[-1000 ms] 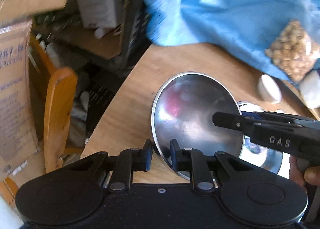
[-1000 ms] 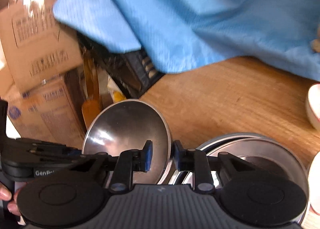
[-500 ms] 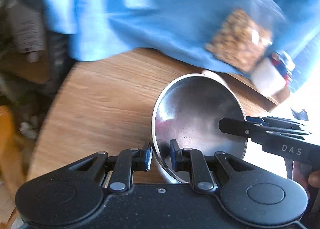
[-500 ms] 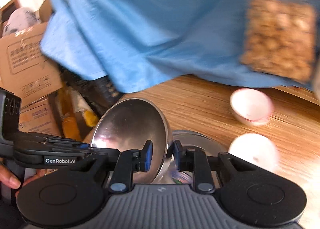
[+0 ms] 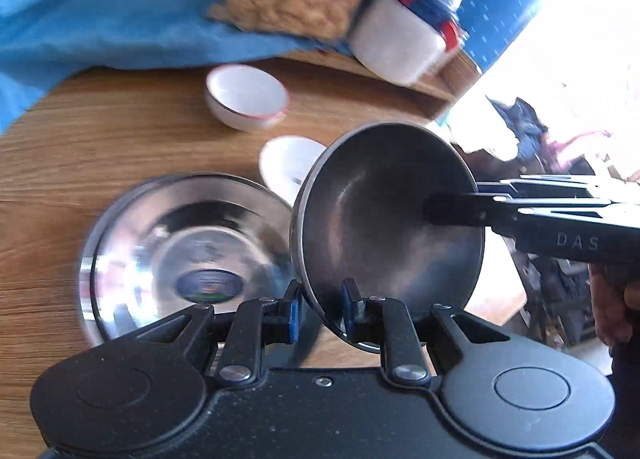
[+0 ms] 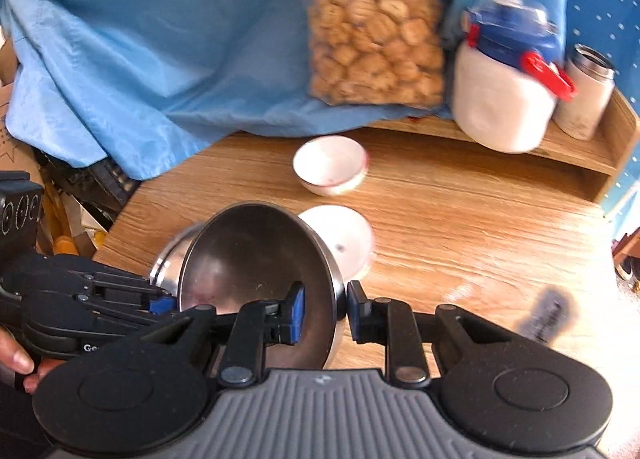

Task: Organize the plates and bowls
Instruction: 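Lift the deep steel bowl with the left gripper and carry it toward the plate stack, then lower the steel bowl onto the table beside the plate stack, open left gripper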

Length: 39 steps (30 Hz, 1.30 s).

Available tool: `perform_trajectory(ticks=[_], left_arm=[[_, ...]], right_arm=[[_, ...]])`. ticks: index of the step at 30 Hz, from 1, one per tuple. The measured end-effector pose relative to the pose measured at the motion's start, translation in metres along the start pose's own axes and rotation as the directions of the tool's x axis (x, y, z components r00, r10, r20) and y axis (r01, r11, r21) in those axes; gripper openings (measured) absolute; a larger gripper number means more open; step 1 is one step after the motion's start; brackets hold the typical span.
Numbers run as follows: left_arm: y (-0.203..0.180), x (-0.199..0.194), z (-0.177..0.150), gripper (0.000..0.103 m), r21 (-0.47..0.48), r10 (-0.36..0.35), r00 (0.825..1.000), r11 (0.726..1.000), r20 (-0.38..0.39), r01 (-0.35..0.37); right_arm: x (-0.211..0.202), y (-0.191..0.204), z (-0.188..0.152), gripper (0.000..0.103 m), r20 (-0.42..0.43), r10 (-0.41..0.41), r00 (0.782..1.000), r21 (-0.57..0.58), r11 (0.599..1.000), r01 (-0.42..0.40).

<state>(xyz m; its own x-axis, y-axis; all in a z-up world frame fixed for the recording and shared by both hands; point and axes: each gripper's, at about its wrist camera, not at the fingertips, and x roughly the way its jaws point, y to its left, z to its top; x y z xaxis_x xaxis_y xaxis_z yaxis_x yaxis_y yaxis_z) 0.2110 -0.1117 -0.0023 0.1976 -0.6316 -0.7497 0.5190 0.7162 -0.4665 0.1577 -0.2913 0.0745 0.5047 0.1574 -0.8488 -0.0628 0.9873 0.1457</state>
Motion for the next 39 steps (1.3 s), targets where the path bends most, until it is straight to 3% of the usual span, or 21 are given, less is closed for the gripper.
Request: perform_trajectory(ticks=[7,20,31,36,38,39], left_arm=[[-0.02,0.03,0.001,0.021,-0.037,-0.047,0.997,0.998,-0.066,0.045],[-0.044,0.063,-0.014,0.021,-0.16,0.039,0.99,0.985,-0.134,-0.06],[-0.057,0.073,-0.027,0.021,-0.32,0.175,0.975,0.923,-0.138,-0.211],[-0.06,0.074,-0.027,0.022,-0.373,0.203,0.971,0.897,-0.128,-0.237],[-0.061,0.073,-0.026,0.024,-0.38,0.224,0.967,0.889,-0.124,-0.255],[-0.062,0.072,-0.025,0.032,-0.38,0.238,0.963,0.885,-0.129,-0.27]], right_arm=[[-0.004,-0.037,-0.015,0.025,-0.065,0.008,0.998,0.017,1.0,-0.007],[0.025,-0.078,-0.018,0.025,-0.191,0.124,0.974,-0.063,0.988,-0.138],[0.053,-0.084,-0.014,0.025,-0.268,0.182,0.946,-0.217,0.945,-0.243],[0.057,-0.09,-0.012,0.025,-0.283,0.205,0.937,-0.231,0.934,-0.274],[0.058,-0.091,-0.012,0.026,-0.283,0.208,0.936,-0.232,0.932,-0.277],[0.057,-0.091,-0.013,0.027,-0.28,0.206,0.938,-0.237,0.932,-0.275]])
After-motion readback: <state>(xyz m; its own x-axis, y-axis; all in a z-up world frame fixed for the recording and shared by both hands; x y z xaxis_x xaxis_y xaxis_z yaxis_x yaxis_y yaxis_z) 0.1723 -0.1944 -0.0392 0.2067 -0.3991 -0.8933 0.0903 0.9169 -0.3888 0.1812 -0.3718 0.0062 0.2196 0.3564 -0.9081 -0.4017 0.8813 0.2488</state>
